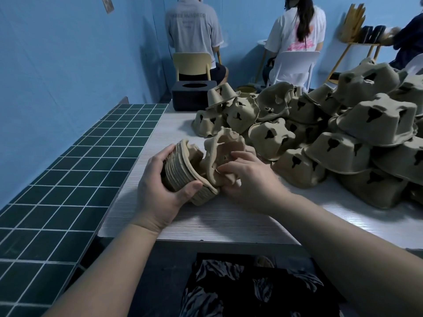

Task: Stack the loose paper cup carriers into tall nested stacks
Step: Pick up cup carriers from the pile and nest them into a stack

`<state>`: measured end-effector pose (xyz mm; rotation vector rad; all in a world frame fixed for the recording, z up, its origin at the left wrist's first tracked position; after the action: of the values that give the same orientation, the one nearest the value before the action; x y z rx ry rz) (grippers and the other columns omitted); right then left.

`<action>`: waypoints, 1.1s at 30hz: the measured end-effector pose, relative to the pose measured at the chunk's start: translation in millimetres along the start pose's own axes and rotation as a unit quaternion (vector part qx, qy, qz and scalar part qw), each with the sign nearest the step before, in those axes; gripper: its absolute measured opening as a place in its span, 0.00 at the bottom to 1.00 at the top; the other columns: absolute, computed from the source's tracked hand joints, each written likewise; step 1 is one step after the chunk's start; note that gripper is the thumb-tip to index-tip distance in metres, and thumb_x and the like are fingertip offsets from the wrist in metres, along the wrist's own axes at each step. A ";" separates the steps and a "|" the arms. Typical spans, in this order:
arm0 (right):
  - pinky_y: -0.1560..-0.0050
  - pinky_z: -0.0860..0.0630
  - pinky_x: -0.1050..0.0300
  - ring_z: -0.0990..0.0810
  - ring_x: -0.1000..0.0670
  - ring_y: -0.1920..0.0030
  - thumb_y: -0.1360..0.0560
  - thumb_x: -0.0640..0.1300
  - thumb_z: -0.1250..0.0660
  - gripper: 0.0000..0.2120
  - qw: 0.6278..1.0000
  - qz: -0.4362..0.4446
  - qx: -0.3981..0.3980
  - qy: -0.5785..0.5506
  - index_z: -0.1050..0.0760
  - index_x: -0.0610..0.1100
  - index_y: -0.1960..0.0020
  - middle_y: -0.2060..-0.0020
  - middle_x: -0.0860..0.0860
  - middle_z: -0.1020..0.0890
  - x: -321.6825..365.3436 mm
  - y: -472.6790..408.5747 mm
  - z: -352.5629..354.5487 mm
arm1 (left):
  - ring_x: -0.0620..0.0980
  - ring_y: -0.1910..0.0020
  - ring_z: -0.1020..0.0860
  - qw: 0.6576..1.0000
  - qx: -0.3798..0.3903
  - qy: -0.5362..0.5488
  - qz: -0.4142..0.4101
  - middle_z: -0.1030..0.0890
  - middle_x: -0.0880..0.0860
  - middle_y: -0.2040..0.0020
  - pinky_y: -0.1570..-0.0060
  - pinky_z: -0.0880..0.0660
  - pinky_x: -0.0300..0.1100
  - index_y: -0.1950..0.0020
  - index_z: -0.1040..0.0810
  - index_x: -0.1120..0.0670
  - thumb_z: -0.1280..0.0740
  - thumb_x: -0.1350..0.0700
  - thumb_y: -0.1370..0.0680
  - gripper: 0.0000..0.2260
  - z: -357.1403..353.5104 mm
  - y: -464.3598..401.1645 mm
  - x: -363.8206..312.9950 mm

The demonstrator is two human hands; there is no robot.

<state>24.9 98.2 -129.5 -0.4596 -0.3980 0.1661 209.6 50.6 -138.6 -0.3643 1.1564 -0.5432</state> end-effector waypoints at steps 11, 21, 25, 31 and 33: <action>0.63 0.27 0.59 0.24 0.49 0.62 0.30 0.42 0.28 0.07 0.980 0.002 -0.190 -0.060 0.17 0.46 0.53 0.64 0.54 0.17 12.8 5.4 41.5 | 0.38 0.36 0.28 1.000 0.008 0.010 0.009 0.27 0.44 0.36 0.37 0.27 0.42 0.28 0.33 0.48 0.31 0.25 0.39 0.45 -1.2 0.8 2.1; 0.60 0.28 0.71 0.25 0.62 0.64 0.30 0.37 0.29 0.08 0.953 -0.022 -0.279 -0.115 0.18 0.43 0.51 0.62 0.56 0.19 10.9 13.5 53.8 | 0.41 0.37 0.27 1.000 0.005 -0.004 0.007 0.26 0.41 0.38 0.37 0.26 0.48 0.29 0.32 0.49 0.31 0.25 0.38 0.45 -0.6 0.1 2.2; 0.60 0.25 0.67 0.24 0.64 0.64 0.29 0.39 0.29 0.09 0.972 0.005 -0.186 -0.147 0.17 0.45 0.49 0.62 0.59 0.19 21.3 15.5 31.6 | 0.45 0.36 0.26 1.000 0.003 -0.004 0.002 0.26 0.47 0.36 0.36 0.27 0.47 0.28 0.32 0.50 0.32 0.26 0.38 0.45 -0.4 -0.4 2.8; 0.61 0.28 0.70 0.23 0.61 0.64 0.26 0.40 0.30 0.10 0.979 -0.004 -0.108 -0.175 0.17 0.48 0.46 0.64 0.60 0.19 21.0 18.6 18.8 | 0.42 0.36 0.27 1.000 0.005 -0.008 -0.001 0.26 0.46 0.35 0.38 0.32 0.31 0.28 0.32 0.50 0.33 0.25 0.37 0.45 -1.3 -0.5 3.1; 0.61 0.28 0.70 0.22 0.62 0.63 0.26 0.40 0.31 0.10 0.978 -0.004 -0.078 -0.191 0.18 0.47 0.46 0.64 0.60 0.19 24.5 17.3 13.8 | 0.43 0.36 0.27 1.000 0.006 -0.011 -0.002 0.26 0.47 0.35 0.37 0.31 0.35 0.28 0.32 0.51 0.33 0.25 0.37 0.46 -1.9 -0.7 2.9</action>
<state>40.4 124.9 -118.0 -0.5822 -0.7942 0.2161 208.5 48.4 -141.1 -0.3608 1.1319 -0.5476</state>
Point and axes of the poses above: each hand's wrist, its own y-axis away from the middle knuckle, its own z-axis out of the back of the hand, x = y × z, the point moved 8 cm from there along -y, towards the middle knuckle
